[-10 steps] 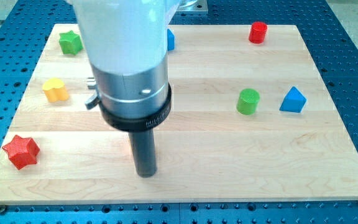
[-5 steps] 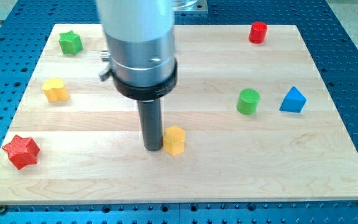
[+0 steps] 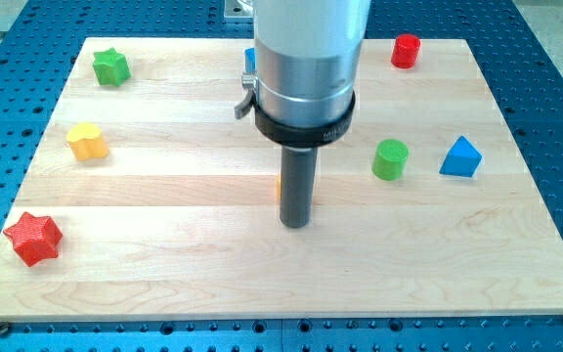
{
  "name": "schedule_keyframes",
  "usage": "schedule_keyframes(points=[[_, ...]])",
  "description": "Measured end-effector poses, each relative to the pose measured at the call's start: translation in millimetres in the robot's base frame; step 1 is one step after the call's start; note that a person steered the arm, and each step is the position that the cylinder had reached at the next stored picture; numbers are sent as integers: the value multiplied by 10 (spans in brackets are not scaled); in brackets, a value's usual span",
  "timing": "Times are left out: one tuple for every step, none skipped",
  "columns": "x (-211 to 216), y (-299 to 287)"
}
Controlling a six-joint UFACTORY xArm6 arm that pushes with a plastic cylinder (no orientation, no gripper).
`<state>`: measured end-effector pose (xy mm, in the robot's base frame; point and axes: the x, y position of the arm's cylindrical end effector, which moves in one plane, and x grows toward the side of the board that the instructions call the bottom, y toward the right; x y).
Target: Slide the yellow hexagon to the left side of the green circle
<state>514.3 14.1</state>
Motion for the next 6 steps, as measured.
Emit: schedule_keyframes(points=[[-266, -106], [-158, -218], [-445, -215], [-490, -149], [-535, 55], [-453, -301]])
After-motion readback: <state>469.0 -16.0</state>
